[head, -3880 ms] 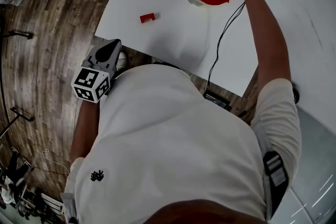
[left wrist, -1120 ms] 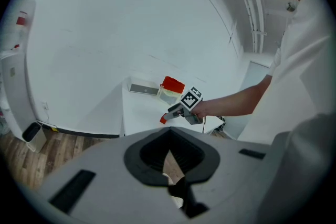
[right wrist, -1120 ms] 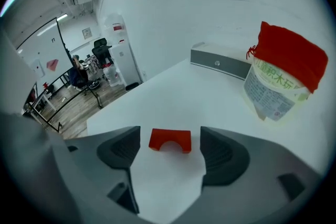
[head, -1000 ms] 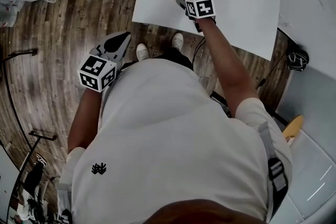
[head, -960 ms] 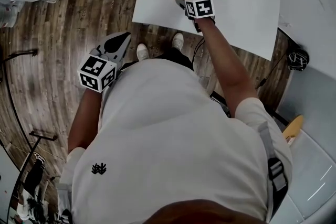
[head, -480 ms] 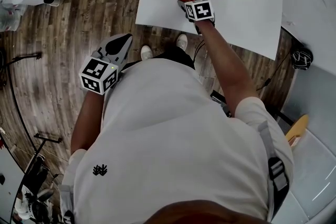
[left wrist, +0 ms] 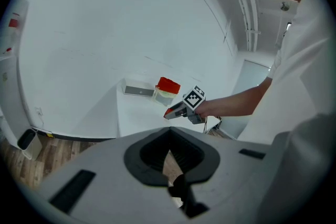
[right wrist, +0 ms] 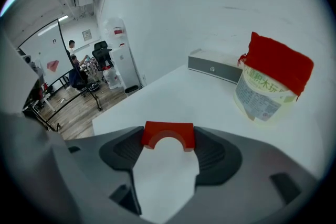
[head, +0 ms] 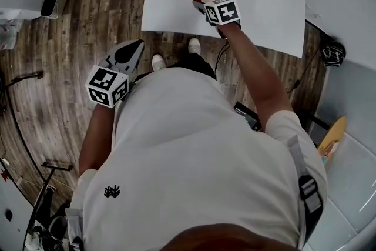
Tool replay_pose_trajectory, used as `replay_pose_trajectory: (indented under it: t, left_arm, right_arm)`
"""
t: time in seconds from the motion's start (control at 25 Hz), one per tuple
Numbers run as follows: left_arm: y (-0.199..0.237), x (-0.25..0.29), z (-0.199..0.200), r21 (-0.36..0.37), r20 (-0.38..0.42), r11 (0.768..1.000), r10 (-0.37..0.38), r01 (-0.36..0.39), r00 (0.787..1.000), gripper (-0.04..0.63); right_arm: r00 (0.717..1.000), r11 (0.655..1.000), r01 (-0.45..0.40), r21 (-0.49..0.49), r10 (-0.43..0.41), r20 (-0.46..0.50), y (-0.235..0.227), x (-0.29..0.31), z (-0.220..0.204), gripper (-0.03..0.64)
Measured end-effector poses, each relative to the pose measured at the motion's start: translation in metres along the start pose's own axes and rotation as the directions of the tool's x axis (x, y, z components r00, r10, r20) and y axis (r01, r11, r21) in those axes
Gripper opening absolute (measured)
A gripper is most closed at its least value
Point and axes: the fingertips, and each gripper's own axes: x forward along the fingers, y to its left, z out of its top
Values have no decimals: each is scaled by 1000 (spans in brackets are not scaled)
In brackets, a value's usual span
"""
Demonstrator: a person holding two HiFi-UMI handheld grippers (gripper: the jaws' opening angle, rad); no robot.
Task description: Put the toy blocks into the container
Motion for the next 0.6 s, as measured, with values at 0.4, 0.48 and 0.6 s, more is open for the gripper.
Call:
replay_pose_trajectory:
  t: [0.4,0.48,0.6]
  left_arm:
    - [-19,22,5,4,-1,999,-37,37,999,6]
    - [-22,32,10,6,-2,999,-37,37,999,6]
    - [-26,46,20,8,8,999,-31,31,999,6]
  right_arm:
    - [999,995,-38,-93,41,29,-31,-85,32,304]
    - [999,991,-42,-129,46,26,-46,-104,40,304]
    - [999,982,-47,-185,51,19,-70,-126,55,304]
